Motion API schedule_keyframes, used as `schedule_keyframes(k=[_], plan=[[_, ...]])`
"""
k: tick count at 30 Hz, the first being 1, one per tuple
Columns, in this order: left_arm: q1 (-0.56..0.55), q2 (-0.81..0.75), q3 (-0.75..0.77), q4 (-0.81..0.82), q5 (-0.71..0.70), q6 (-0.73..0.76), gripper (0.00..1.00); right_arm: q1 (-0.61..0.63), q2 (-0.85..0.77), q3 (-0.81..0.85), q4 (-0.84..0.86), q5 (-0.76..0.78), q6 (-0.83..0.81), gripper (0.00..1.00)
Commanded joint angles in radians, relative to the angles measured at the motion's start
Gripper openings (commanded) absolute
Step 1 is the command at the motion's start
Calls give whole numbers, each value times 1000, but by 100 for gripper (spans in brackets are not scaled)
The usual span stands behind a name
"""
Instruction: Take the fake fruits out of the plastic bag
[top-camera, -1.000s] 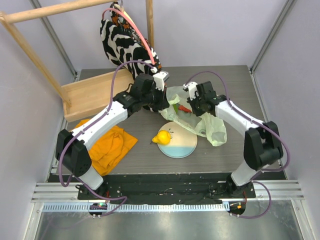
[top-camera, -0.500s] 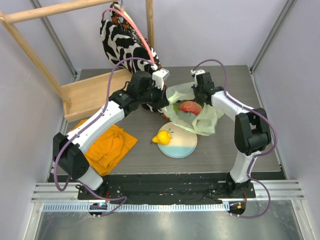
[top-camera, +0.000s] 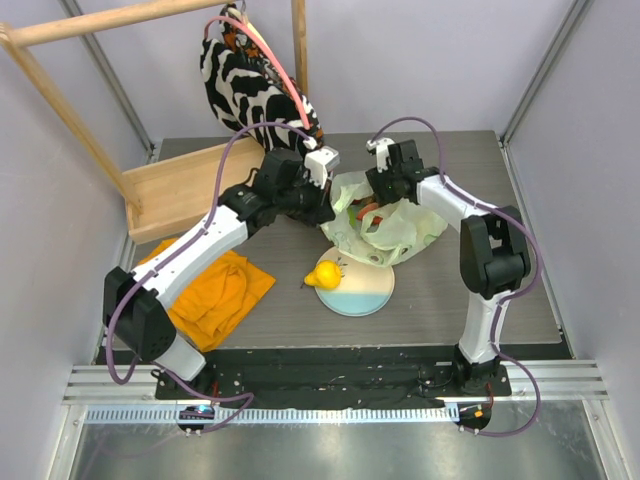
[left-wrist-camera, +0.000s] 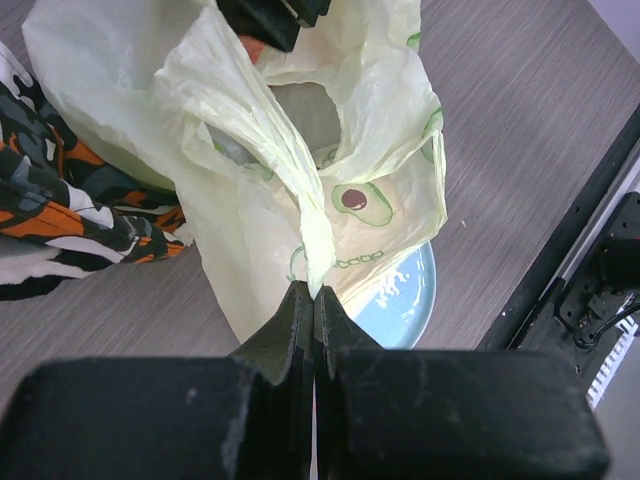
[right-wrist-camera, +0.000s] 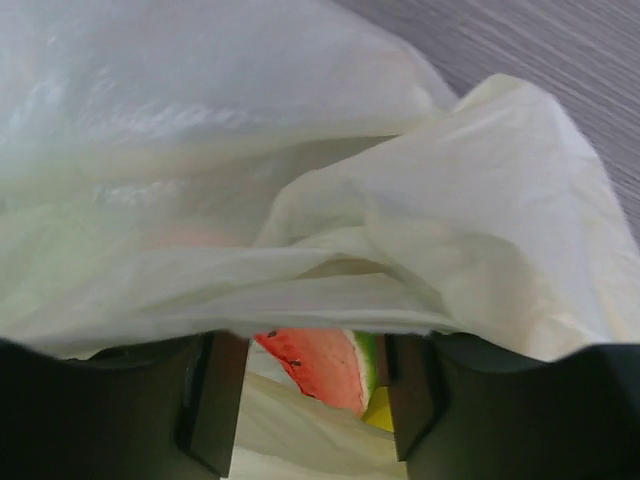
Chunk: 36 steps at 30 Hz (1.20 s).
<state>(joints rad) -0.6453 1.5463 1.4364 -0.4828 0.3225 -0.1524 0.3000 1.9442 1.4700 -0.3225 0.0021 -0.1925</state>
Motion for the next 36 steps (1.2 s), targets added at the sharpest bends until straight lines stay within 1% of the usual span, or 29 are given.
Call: schedule_keyframes(k=[1,9,14,17,20,21,22,24,25,28,36], plan=[[3,21,42,38,35,2,0,7,-16,-22,-9,-57,-113,62],[3,43,62,52,58,-15,0,5,30,-19,-9,-28,-162,68],[3,44,65,52,55,-10,0,5,94,26,-32,-30,-216,68],[3,47,65,53,52,-6,0,5,128,52,-79,-66,-242,68],[3,52,68,52,47,1,0,7,131,53,-96,-85,-252,53],[4,52,71,55,46,2,0,5,125,47,-98,-89,-254,41],[3,54,73,53,47,2,0,7,105,46,-101,-94,-254,34],[3,55,76,55,43,5,0,4,84,44,-122,-114,-255,24],[3,57,81,55,41,7,0,4,67,43,-128,-138,-254,16],[3,64,90,56,38,8,0,5,-7,29,-139,-177,-223,9],[3,92,121,67,21,-18,0,5,-273,-72,-151,-267,-147,3]])
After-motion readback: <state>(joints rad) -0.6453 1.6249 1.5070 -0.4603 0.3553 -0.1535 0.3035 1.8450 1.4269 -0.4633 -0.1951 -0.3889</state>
